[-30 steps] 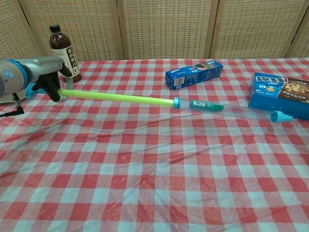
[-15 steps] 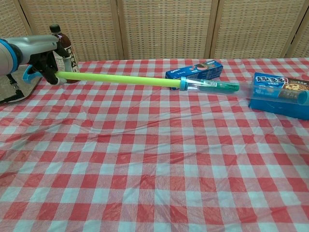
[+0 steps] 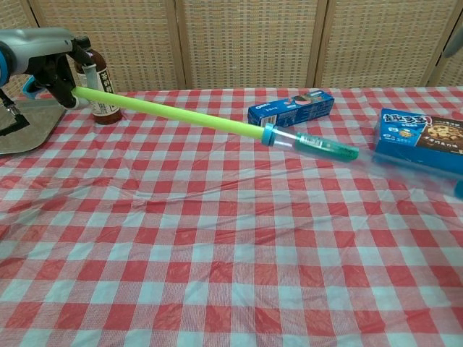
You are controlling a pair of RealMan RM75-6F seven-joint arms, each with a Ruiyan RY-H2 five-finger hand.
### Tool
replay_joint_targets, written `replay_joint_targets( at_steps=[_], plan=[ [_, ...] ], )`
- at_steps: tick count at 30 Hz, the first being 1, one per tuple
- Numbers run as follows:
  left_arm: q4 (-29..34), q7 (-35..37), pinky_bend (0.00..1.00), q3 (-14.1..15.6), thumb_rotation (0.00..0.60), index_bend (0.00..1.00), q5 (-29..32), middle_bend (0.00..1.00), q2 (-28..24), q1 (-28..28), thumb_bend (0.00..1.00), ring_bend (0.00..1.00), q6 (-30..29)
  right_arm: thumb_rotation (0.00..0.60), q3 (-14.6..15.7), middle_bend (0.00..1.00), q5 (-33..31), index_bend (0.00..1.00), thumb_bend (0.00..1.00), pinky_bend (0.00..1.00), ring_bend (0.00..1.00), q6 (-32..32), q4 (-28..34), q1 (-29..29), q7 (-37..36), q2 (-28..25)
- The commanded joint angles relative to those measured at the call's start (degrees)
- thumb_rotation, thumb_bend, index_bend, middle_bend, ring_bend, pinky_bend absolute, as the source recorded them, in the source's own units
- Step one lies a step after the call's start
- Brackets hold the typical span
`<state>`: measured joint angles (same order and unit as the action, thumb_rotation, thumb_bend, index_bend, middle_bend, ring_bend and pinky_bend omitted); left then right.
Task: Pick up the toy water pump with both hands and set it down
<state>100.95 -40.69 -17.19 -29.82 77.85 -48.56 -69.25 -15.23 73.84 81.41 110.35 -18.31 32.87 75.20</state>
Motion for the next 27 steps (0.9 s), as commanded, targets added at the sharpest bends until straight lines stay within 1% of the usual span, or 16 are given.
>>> replay_joint_targets(
  at_steps=[1,5,11,18,27],
  plan=[
    [0.5,-0.2,0.78,-0.1,0.6,0.87,0.7,0.95,-0.4,0.0,0.68,0.87,-0.4,0.6,-0.5,1.0,-2.4,0.41,0.24,0.68,1.0,-0.2,1.9,-0.7,1.8,0.4],
    [0.7,-0.4,0.79,-0.2,0.6,0.87,1.5,0.95,-0.4,-0.2,0.69,0.87,-1.0,0.6,-0.2,1.0,-4.3,0.42,0.25,0.68,1.0,-0.6,2.8,-1.1,3.5,0.4],
    [0.6,-1.1,0.79,-0.6,0.6,0.88,3.6,0.95,0.0,-0.7,0.7,0.88,-2.3,0.6,-0.1,1.0,-6.1,0.42,0.25,0.68,1.0,-0.3,2.9,-1.3,4.0,0.5],
    [0.4,-1.2,0.79,-2.2,0.6,0.88,6.5,0.96,0.9,-1.6,0.71,0.88,-3.3,0.6,0.3,1.0,-7.3,0.42,0.25,0.68,1.0,-0.5,2.0,-1.6,3.0,0.3],
    [0.1,-1.1,0.8,-4.4,0.6,0.88,8.7,0.96,2.6,-2.9,0.71,0.89,-5.2,0.6,1.0,1.0,-8.3,0.43,0.25,0.68,1.0,-1.3,1.9,-2.0,2.6,0.2]
  ],
)
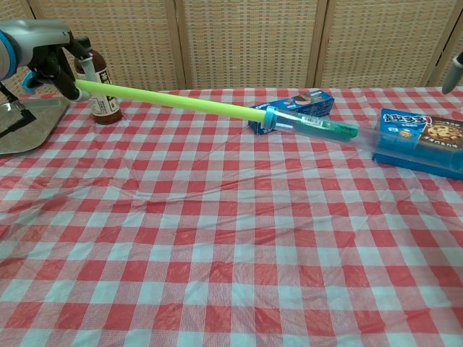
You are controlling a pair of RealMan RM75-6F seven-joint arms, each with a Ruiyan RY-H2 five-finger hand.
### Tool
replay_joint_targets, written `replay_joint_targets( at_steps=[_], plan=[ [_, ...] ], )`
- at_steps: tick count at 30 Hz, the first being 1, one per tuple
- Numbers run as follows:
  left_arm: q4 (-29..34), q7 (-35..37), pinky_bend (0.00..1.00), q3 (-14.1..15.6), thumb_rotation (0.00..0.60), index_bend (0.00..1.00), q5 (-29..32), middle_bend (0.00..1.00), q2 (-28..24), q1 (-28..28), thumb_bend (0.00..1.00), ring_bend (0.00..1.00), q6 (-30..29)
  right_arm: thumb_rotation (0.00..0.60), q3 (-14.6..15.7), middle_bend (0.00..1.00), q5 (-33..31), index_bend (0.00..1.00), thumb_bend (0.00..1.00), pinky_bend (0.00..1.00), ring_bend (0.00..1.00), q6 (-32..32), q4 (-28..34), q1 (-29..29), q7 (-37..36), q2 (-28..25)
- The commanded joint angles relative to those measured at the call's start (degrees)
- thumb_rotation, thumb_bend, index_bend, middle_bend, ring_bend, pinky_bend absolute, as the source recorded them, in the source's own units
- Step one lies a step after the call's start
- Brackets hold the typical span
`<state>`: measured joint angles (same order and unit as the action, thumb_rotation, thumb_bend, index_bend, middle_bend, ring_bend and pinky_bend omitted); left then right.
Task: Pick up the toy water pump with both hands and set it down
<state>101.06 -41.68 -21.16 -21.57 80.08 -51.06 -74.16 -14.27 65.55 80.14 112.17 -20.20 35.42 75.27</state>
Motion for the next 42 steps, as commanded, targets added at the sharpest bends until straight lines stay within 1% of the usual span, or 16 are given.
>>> replay_joint_targets(
  at_steps=[1,11,23,28,34,38,42],
  plan=[
    [0.1,-0.2,0.8,-0.6,0.6,0.88,0.5,0.96,0.4,-0.5,0.71,0.89,-0.5,0.6,0.1,1.0,-0.1,0.44,0.25,0.68,1.0,0.0,0.1,-0.2,0.1,0.2],
    [1.7,-0.7,0.8,-1.8,0.6,0.88,1.7,0.96,0.6,-1.4,0.71,0.89,-1.9,0.6,0.1,1.0,-2.9,0.46,0.25,0.68,1.0,-0.7,-1.2,-1.3,0.3,1.5],
    [2.2,-0.5,0.8,-1.5,0.6,0.88,2.0,0.96,0.2,-1.3,0.71,0.89,-2.1,0.6,0.0,1.0,-4.3,0.51,0.3,0.68,1.0,-0.5,-3.1,-2.1,-0.5,2.1],
    [2.2,-0.4,0.8,-1.2,0.6,0.88,2.0,0.96,0.2,-1.2,0.71,0.89,-1.9,0.6,0.1,1.0,-4.3,0.57,0.34,0.68,1.0,-0.3,-3.5,-2.3,-0.8,2.3],
    [2.0,0.0,0.8,-1.0,0.6,0.88,1.8,0.96,0.1,-1.1,0.71,0.89,-1.7,0.6,0.2,1.0,-4.6,0.59,0.4,0.68,1.0,-0.3,-3.9,-2.5,-1.0,2.3],
    [1.9,0.5,0.8,-0.9,0.6,0.88,1.5,0.96,0.1,-0.9,0.71,0.89,-1.4,0.6,0.4,1.0,-4.8,0.59,0.41,0.68,1.0,-0.2,-3.9,-2.7,-0.9,2.4],
    [1.9,0.8,0.8,-0.9,0.6,0.88,1.2,0.96,-0.1,-0.8,0.71,0.89,-1.1,0.6,0.8,1.0,-4.9,0.52,0.43,0.68,1.0,-0.4,-4.0,-3.0,-0.2,2.7]
  ],
)
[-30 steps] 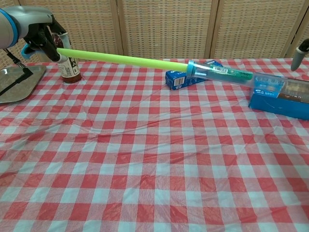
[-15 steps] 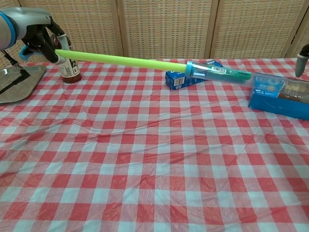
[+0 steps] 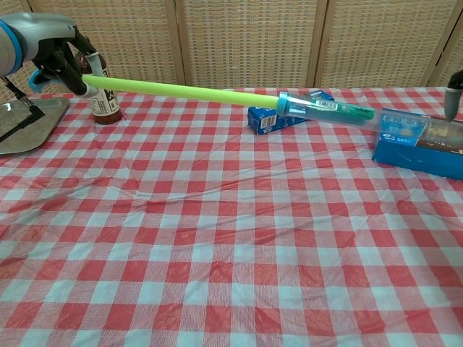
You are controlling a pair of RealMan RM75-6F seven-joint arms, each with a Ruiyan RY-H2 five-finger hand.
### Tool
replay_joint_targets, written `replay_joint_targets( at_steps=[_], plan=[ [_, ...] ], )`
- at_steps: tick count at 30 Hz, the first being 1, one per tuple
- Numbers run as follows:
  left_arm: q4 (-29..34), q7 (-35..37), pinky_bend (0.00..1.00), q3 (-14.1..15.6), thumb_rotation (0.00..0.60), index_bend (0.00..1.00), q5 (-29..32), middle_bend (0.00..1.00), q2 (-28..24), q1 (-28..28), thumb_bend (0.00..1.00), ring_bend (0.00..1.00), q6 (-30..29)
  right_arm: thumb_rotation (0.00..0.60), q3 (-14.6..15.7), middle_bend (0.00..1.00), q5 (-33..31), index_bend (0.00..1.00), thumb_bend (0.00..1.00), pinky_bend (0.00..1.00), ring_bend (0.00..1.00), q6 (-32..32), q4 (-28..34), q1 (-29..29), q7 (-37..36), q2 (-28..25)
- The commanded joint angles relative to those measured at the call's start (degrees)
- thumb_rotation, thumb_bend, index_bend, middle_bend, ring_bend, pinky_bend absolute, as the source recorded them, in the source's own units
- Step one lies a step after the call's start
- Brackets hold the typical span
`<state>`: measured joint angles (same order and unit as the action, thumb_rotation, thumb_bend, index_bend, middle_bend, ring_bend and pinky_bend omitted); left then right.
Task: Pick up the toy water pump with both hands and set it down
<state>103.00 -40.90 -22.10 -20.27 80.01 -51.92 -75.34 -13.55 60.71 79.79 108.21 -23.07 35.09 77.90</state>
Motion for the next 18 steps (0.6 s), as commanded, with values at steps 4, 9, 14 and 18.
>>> replay_joint_targets(
  at_steps=[4,9,14,18],
  plan=[
    [0.1,0.4,0.8,0.1,0.6,0.88,-0.3,0.96,-0.4,0.2,0.71,0.89,0.2,0.6,0.7,1.0,-0.5,0.46,0.43,0.68,1.0,-0.9,0.1,-0.5,0.8,0.1],
    [-0.1,0.6,0.8,0.2,0.6,0.88,0.0,0.96,-0.8,0.4,0.71,0.89,0.7,0.6,0.8,1.0,-0.6,0.44,0.43,0.68,1.0,-0.9,-0.1,-0.8,0.8,0.3],
    [0.1,1.1,0.8,0.2,0.6,0.88,-0.3,0.96,-1.0,0.5,0.71,0.89,0.8,0.6,0.9,1.0,-1.4,0.51,0.44,0.68,1.0,-1.0,-0.4,-1.0,1.0,0.4],
    [0.4,1.0,0.8,0.2,0.6,0.88,-0.5,0.96,-1.2,0.5,0.71,0.89,0.6,0.6,0.9,1.0,-0.8,0.57,0.46,0.68,1.0,-0.3,-0.7,-0.9,0.4,0.7]
  ],
)
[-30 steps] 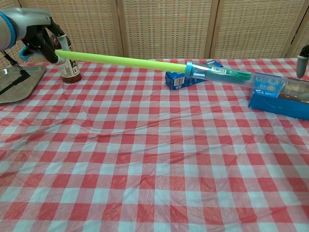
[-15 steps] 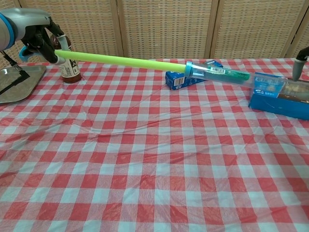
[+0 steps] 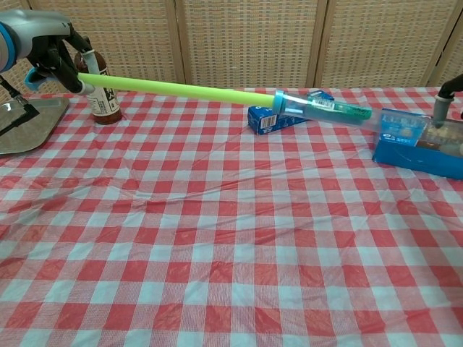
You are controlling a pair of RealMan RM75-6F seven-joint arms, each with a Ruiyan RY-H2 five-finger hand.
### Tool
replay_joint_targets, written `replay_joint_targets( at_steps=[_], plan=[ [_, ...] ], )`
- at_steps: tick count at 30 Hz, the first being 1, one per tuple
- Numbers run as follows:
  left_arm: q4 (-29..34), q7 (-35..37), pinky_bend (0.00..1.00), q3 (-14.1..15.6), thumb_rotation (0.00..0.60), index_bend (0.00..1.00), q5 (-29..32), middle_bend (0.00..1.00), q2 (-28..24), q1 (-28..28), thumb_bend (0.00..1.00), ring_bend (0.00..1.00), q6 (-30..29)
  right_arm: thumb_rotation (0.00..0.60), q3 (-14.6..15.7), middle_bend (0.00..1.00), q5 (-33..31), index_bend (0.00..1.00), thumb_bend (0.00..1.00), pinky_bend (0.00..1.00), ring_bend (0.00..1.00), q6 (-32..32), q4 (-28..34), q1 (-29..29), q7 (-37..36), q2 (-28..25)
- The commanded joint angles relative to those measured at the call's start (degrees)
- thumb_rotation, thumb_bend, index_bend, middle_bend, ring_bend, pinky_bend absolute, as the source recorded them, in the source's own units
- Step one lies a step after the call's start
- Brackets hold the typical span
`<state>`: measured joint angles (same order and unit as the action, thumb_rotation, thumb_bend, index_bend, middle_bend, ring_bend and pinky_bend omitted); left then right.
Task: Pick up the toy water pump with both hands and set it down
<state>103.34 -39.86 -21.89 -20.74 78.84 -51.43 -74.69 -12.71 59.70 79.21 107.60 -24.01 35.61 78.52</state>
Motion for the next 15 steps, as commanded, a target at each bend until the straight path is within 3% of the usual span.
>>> replay_joint_targets(
  at_steps=[1,15],
  plan=[
    [0.2,0.0,0.8,0.1,0.6,0.88,0.0,0.96,-0.1,0.0,0.71,0.89,-0.1,0.6,0.0,1.0,0.3,0.58,0.47,0.68,1.0,0.4,-0.1,0.0,-0.2,0.1],
    [2.0,-1.6,0.8,1.4,0.6,0.88,0.7,0.96,-0.7,-0.2,0.71,0.89,0.1,0.6,-1.8,1.0,0.8,0.6,0.48,0.68,1.0,0.7,-1.1,-2.1,1.1,1.0]
  ],
)
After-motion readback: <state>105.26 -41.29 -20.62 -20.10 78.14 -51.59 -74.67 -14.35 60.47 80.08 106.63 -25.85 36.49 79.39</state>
